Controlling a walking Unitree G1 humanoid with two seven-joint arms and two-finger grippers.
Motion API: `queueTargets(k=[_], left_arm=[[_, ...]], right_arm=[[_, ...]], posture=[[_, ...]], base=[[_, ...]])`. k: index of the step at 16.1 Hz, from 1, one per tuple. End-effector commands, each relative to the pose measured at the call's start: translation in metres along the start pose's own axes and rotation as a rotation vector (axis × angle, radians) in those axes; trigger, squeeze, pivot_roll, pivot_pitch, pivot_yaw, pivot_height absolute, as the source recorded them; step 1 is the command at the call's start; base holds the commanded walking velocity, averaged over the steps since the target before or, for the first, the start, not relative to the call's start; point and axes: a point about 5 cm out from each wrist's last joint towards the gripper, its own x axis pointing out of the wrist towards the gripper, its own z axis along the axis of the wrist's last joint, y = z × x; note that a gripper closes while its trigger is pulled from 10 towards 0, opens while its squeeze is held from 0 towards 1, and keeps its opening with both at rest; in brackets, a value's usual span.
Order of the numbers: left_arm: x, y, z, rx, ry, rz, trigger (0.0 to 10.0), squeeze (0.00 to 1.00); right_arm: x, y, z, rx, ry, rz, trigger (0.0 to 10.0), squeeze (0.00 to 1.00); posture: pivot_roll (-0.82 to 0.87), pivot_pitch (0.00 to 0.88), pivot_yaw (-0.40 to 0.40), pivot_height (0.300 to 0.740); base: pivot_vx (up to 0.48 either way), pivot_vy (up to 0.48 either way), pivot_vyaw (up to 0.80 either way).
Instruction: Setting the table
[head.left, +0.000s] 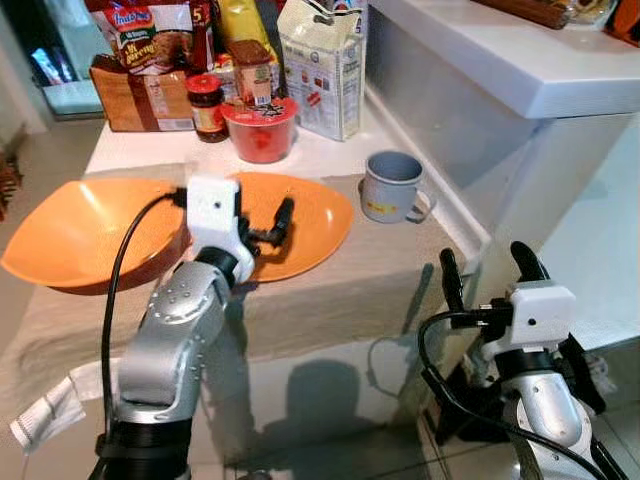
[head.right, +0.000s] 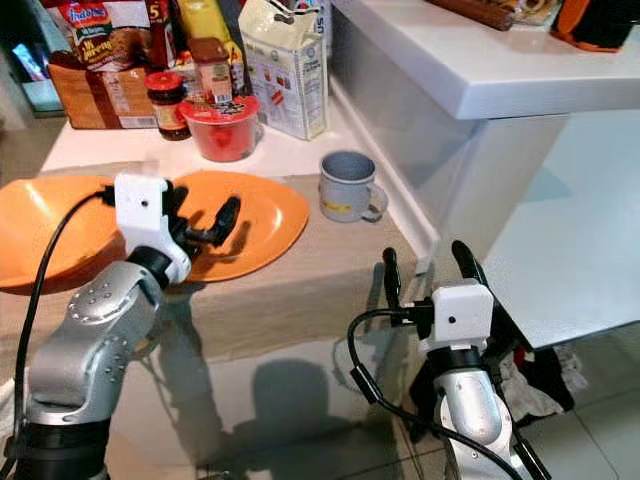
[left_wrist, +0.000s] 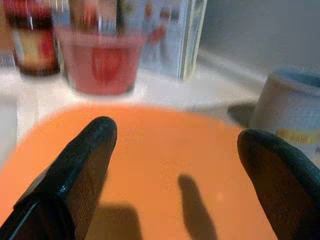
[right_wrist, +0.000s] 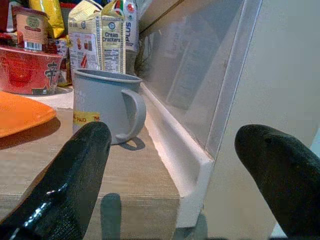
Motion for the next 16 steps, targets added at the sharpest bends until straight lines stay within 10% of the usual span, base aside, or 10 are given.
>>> queueTargets(k=[1,6,16], left_arm=[[0.001,0.003,0.005,-0.009,0.011,0.008,10.0,0.0],[-0.003,0.02,0.027,0.054,0.066,0.003,10.0,0.0],[-0.014,-0.002,0.024,0.065,0.158,-0.114,10.0,0.0]], right_arm=[[0.0,0.001,0.0,0.007,0.007,0.011,10.0,0.02],[0.001,0.0,-0.01,0.02,0.041,0.026,10.0,0.03],[0.003,0.003,-0.016,0.023,0.06,0.052,10.0,0.03]], posture=[[-0.01,0.0,-0.002,0.74],[0.03,0.0,-0.025,0.74],[0.05,0.009,-0.03,0.74]], base=[[0.0,0.0,0.0],[0.0,0.0,0.0],[0.0,0.0,0.0]])
